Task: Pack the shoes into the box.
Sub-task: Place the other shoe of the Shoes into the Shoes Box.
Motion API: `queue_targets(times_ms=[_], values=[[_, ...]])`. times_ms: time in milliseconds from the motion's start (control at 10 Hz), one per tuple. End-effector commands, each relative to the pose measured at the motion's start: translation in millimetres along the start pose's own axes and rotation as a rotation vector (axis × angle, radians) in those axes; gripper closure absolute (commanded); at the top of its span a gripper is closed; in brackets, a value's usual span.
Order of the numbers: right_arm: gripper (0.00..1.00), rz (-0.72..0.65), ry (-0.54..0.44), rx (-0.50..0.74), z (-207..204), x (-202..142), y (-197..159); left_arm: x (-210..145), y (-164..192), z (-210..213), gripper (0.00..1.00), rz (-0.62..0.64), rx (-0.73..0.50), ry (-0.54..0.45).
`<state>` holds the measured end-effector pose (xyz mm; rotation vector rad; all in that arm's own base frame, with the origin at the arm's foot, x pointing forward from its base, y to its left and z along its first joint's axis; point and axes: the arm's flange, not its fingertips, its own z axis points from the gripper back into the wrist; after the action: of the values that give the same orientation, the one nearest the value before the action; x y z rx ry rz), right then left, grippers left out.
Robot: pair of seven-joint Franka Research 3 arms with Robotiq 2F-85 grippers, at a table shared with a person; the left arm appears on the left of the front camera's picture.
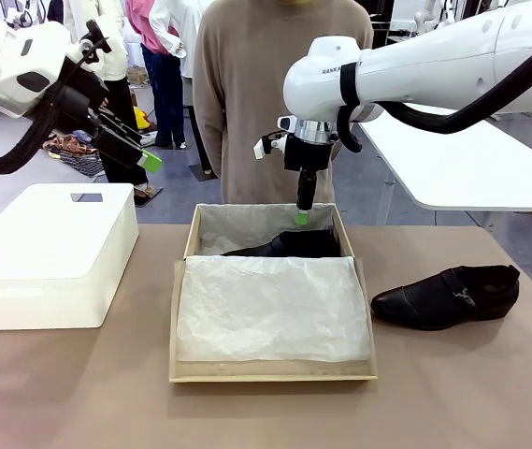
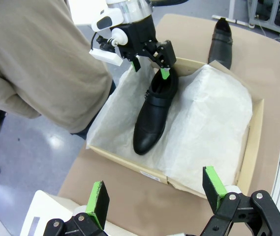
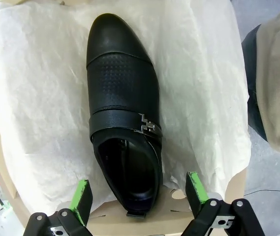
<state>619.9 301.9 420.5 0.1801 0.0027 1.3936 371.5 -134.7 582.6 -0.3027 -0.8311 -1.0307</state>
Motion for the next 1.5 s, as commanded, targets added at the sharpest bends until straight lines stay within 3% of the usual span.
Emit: queue_targets(times_ms=[0, 200, 600, 1000, 1400], values=[[0.00, 0.000, -0.004, -0.003, 2, 1, 0, -2, 2, -1, 0.00, -0.007, -0.017, -0.017], [0.00, 0.015, -0.009, -0.010, 14, -10, 7, -2, 2, -1, 0.00, -0.007, -0.017, -0.017], [0.00, 0.089, 0.000, -0.125, 61, -78, 39, -2, 2, -1, 0.00, -0.007, -0.017, -0.017], [0.00, 0.009, 0.010, -0.251, 82, -153, 55, -2, 2, -1, 0.00, -0.007, -0.017, -0.017], [0.00, -0.036, 0.032, -0.237, 76, -202, 46, -2, 2, -1, 0.00, -0.007, -0.017, -0.017]])
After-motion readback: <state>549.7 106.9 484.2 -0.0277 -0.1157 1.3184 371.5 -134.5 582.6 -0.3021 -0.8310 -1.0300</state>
